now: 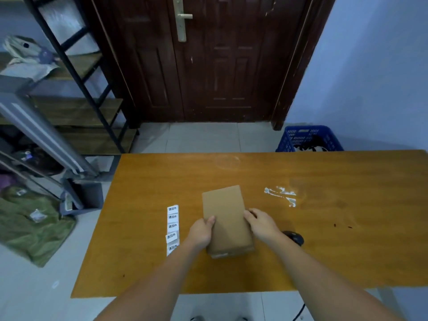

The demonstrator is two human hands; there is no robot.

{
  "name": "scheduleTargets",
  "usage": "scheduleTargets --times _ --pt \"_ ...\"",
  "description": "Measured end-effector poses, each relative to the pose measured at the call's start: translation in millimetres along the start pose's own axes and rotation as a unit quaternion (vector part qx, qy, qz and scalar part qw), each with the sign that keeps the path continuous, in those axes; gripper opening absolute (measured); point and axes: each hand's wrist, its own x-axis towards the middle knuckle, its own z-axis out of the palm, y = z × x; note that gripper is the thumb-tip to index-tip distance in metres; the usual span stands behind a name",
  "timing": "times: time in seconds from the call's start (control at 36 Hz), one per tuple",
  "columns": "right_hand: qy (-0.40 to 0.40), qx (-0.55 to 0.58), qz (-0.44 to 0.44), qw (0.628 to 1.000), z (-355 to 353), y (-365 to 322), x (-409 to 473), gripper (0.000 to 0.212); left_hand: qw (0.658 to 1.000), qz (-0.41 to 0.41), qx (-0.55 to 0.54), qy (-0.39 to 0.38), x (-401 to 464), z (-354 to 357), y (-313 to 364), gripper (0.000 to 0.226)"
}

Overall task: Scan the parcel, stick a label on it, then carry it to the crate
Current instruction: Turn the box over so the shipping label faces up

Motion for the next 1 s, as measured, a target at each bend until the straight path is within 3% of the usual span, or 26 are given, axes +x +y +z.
scheduleTargets --times 0.17,0.25,0.36,0.42,0.53,0.58,0.64,0.75,0.86,0.92,0.97,1.0 --pt "0.025 0.115 -0.005 0.993 -37.1 -6.3 -5.0 0.035 0.991 0.004 -0.129 -0.033 -8.5 -33.1 8.5 0.047" --pt "0.016 0.181 0.029 0.983 -43.9 -5.6 -2.9 0.039 0.974 -0.006 -0.217 -0.067 -13.2 -39.8 13.2 0.042" --pt "-0.050 0.265 0.093 0.958 -36.2 -5.6 -1.6 0.055 0.964 -0.009 -0.255 -0.073 -20.7 -41.5 20.4 0.043" --pt "-0.090 0.334 0.136 0.928 -30.6 -5.6 -3.6 0.067 0.960 -0.015 -0.268 -0.079 -21.8 -40.1 21.1 0.047" --pt "-0.220 0.502 0.182 0.816 -24.8 -11.7 -17.5 0.091 0.949 -0.027 -0.300 -0.090 -26.1 -29.7 22.3 0.051" --pt "-0.241 0.545 0.182 0.782 -23.6 -18.8 -24.7 0.098 0.950 -0.026 -0.297 -0.094 -30.1 -21.6 23.5 0.052" --pt "-0.228 0.547 0.168 0.787 -22.0 -23.5 -28.3 0.098 0.958 -0.022 -0.274 -0.080 -33.4 -17.5 24.6 0.051" --pt "-0.173 0.473 0.126 0.855 -26.8 -27.9 -27.1 0.085 0.980 0.007 -0.198 -0.028 -31.9 -18.7 28.1 0.044" --pt "-0.130 0.348 0.082 0.925 -36.8 -31.8 -26.6 0.083 0.977 0.047 -0.164 0.128 -32.3 -28.9 45.3 0.034" --pt "-0.117 0.297 0.060 0.946 -40.2 -39.4 -33.4 0.070 0.967 0.043 -0.218 0.124 -34.4 -32.3 59.2 0.030" --pt "-0.109 0.267 0.031 0.957 -39.7 -46.5 -37.1 0.052 0.975 0.048 -0.200 0.084 -39.3 -33.5 73.2 0.043" --pt "-0.099 0.257 0.021 0.961 -38.7 -48.9 -37.7 0.054 0.980 0.049 -0.178 0.069 -42.2 -32.5 78.5 0.053"
